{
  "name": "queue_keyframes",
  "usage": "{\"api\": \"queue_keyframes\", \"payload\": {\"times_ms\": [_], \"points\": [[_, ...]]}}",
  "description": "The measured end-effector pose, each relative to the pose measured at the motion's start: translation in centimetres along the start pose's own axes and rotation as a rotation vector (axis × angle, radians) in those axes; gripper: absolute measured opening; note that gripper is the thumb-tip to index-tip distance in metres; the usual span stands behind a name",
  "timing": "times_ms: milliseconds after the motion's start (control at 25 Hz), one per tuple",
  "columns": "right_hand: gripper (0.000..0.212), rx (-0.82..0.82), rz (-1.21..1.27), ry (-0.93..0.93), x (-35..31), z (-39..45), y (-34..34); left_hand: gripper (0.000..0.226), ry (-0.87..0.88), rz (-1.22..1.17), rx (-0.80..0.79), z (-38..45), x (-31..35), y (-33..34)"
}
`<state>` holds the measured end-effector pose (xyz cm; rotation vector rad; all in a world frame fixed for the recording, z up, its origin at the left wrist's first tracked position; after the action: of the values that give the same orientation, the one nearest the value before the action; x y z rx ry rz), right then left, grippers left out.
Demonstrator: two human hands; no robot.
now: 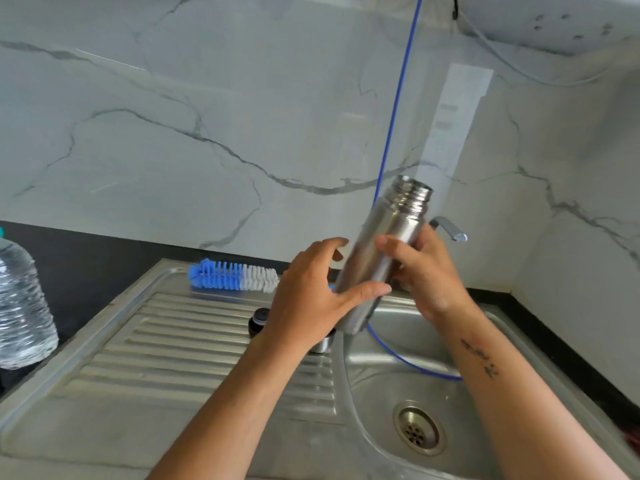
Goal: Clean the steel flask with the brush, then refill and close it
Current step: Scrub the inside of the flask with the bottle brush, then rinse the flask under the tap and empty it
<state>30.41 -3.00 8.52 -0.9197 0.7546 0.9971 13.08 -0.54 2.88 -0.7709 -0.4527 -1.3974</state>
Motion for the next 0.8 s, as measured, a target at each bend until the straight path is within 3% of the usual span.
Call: {"api": "queue_keyframes", "payload": {"times_ms": [120, 200, 320, 400, 520, 800], "points": [[0.055, 0.129, -0.188, 0.037, 3.3, -1.0, -4.3, 0.064, 0.043, 0.171, -0.107, -2.8, -1.6, 3.6], [0.051, 0.162, -0.391, 0.079, 6.4, -2.1, -5.9, 0.051, 0.013, 0.266, -0.351, -4.8, -3.3, 5.8], [0.057, 0.089, -0.638, 0.113, 10.8, -3.7, -6.5, 0.049, 0.014, 0.334, -0.784, -7.1, -5.7, 7.6], [0.068, 0.036, -0.789, 0.142, 13.3, -4.5, -6.6, 0.049, 0.028, 0.337, -0.936, -7.9, -6.6, 8.1], [0.075, 0.058, -0.921, 0.179, 16.2, -5.5, -6.9, 0.045, -0.006, 0.339, -1.045, -8.6, -7.0, 8.4], [0.080, 0.085, -1.174, 0.108, 18.8, -5.5, -7.9, 0.055, -0.051, 0.422, -1.111, -8.5, -6.6, 8.3]]}}
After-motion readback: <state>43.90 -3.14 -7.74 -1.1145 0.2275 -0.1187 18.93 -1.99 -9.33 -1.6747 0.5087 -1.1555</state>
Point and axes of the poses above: each hand's wrist, its own z-axis towards the middle knuckle, its own y-axis out of the palm, x = y × z, the point moved 1 cm from there along z, towards the middle knuckle, and after that the axes turned 15 degrees about -z, right-handed, at the moved point
